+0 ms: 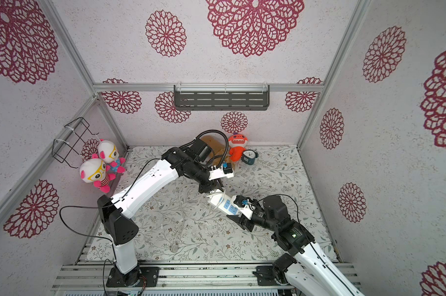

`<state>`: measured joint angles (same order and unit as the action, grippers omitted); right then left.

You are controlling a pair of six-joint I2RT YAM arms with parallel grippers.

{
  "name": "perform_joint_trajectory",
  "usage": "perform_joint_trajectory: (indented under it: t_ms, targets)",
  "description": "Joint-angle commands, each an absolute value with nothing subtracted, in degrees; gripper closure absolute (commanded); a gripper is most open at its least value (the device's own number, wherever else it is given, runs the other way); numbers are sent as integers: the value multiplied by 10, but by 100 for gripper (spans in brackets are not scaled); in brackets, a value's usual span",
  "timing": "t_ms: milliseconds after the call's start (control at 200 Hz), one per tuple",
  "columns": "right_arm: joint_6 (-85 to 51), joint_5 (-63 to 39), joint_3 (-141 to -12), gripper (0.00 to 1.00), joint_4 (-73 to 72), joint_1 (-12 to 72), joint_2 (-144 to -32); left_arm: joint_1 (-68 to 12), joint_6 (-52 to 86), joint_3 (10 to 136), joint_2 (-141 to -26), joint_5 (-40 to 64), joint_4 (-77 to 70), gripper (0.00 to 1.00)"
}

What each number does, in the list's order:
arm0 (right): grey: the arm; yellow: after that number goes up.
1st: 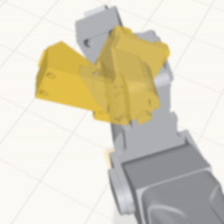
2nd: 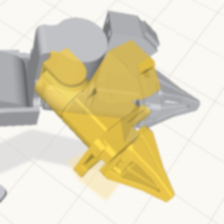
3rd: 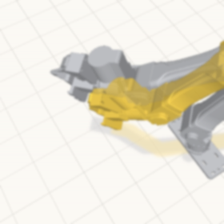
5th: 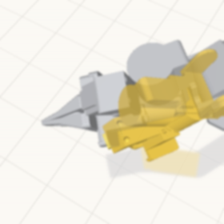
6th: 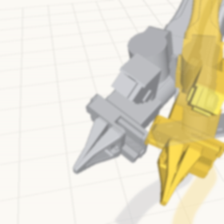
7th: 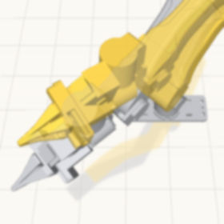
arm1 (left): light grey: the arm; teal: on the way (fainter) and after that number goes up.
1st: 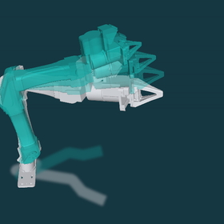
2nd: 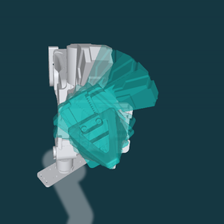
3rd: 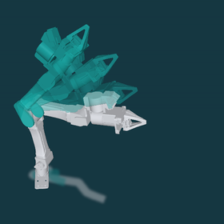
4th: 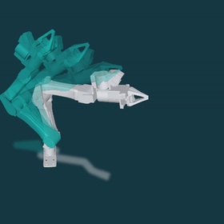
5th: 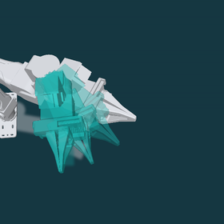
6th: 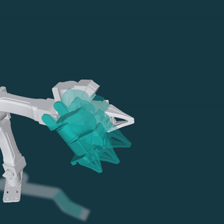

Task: Wrap the cord around the power strip
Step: Wrap the power cord around the power strip.

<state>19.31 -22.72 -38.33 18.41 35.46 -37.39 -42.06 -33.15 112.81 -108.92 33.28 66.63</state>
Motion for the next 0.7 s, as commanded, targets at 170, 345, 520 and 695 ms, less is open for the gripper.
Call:
perform_joint_trajectory:
  t_ms: [170,345,520,695]
  targets:
    - [180,-237,-413,98,37,356,-364,-415,-284,1045,-1026,385,556,57]
    - [182,-248,-410,99,31,356,-371,-412,-284,1055,-1026,385,557,45]
    - [190,-250,-409,100,34,356,-372,-404,-285,1072,-1044,381,572,43]
    - [182,-255,-399,100,13,356,-367,-391,-293,1111,-1061,367,598,22]
